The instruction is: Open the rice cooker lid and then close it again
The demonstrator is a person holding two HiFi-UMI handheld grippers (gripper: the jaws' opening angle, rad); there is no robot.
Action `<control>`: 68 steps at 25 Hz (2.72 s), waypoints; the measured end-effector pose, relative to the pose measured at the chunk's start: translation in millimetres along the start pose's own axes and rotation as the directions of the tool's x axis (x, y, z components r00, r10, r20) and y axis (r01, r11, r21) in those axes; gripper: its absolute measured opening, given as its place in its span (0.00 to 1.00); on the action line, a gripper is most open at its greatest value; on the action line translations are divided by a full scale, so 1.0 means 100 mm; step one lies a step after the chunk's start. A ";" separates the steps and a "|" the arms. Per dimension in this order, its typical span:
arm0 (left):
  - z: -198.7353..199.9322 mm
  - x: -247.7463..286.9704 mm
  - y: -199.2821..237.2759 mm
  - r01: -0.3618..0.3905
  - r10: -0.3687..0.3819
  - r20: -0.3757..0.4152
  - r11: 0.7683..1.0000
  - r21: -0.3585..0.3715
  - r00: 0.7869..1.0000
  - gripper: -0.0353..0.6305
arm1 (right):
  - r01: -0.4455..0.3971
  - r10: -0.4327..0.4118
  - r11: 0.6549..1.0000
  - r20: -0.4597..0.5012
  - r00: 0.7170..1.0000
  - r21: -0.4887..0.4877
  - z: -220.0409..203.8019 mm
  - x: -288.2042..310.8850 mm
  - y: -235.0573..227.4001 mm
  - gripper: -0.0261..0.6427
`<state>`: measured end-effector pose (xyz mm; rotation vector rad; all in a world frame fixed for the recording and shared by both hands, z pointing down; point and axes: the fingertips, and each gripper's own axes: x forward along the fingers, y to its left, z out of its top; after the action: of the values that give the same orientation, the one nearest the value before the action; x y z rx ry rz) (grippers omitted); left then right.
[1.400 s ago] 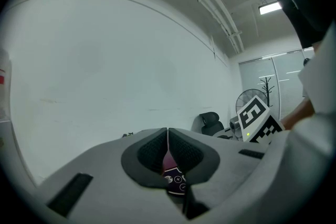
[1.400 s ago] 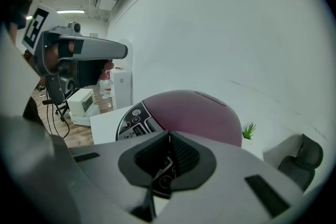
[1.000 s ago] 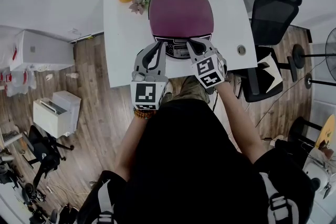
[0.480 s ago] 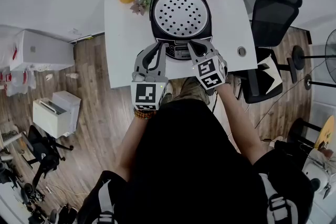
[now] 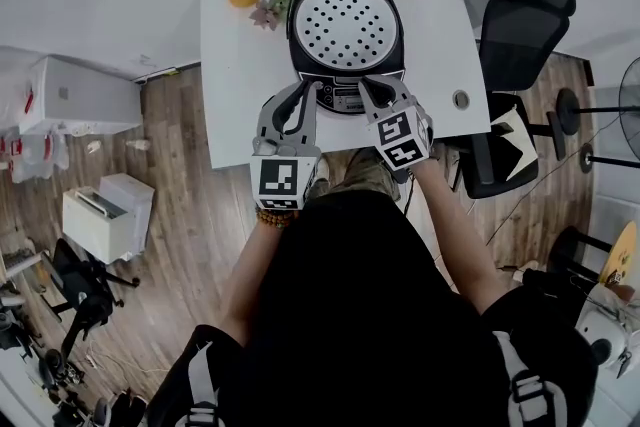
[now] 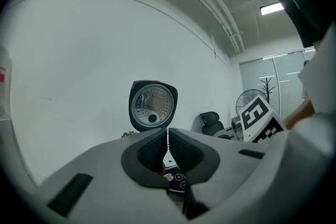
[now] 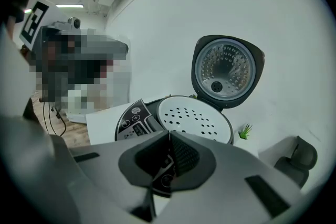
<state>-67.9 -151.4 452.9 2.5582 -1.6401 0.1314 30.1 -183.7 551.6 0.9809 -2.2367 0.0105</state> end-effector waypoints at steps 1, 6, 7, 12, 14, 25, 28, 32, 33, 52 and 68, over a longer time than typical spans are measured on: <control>0.00 0.00 -0.01 0.001 -0.001 0.000 1.000 0.001 1.000 0.10 | 0.001 -0.001 1.000 0.002 1.000 0.001 0.00 0.00 0.00 0.08; 0.00 0.01 -0.04 0.006 -0.006 -0.003 1.000 0.007 1.000 0.10 | 0.008 -0.008 1.000 0.003 1.000 0.009 -0.02 -0.01 -0.01 0.08; 0.00 0.01 -0.04 0.005 -0.005 -0.003 1.000 0.007 1.000 0.10 | 0.009 -0.009 1.000 0.004 1.000 0.010 -0.02 -0.01 -0.01 0.08; 0.03 0.01 -0.03 0.003 -0.003 0.003 1.000 0.009 1.000 0.10 | 0.020 -0.022 0.999 0.034 0.999 0.037 0.03 -0.02 -0.03 0.08; 0.03 0.01 -0.03 0.002 -0.002 0.004 1.000 0.006 1.000 0.10 | 0.030 -0.031 0.999 0.036 0.999 0.022 0.04 -0.02 -0.04 0.08; 0.09 0.01 -0.06 0.039 -0.037 0.041 0.999 -0.033 0.998 0.10 | -0.098 0.079 0.986 0.147 0.986 0.131 0.05 -0.15 0.17 0.08; 0.09 0.01 -0.08 0.050 -0.049 0.046 0.998 -0.036 0.998 0.10 | -0.092 0.055 0.984 0.233 0.971 0.153 0.08 -0.31 0.24 0.08; 0.06 0.04 -0.09 0.054 -0.053 0.033 0.998 -0.028 0.998 0.10 | -0.076 0.039 0.990 0.278 0.960 0.122 0.18 -0.43 0.30 0.08; 0.05 0.04 -0.10 0.056 -0.055 0.030 0.998 -0.026 0.998 0.10 | -0.072 0.043 0.993 0.274 0.961 0.097 0.19 -0.44 0.31 0.08; -0.03 0.15 -0.12 0.072 -0.072 -0.014 0.997 0.016 0.997 0.10 | -0.094 0.041 0.982 0.299 0.953 0.165 0.30 -0.53 0.18 0.18; 0.40 0.62 0.12 0.109 -0.112 0.029 0.988 0.113 0.993 0.10 | -0.127 0.070 0.980 0.337 0.939 0.153 0.59 -0.55 -0.43 0.29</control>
<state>-52.3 -217.7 421.6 2.7422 -1.5391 0.1749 49.4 -194.5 463.3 1.0207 -2.6292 0.0923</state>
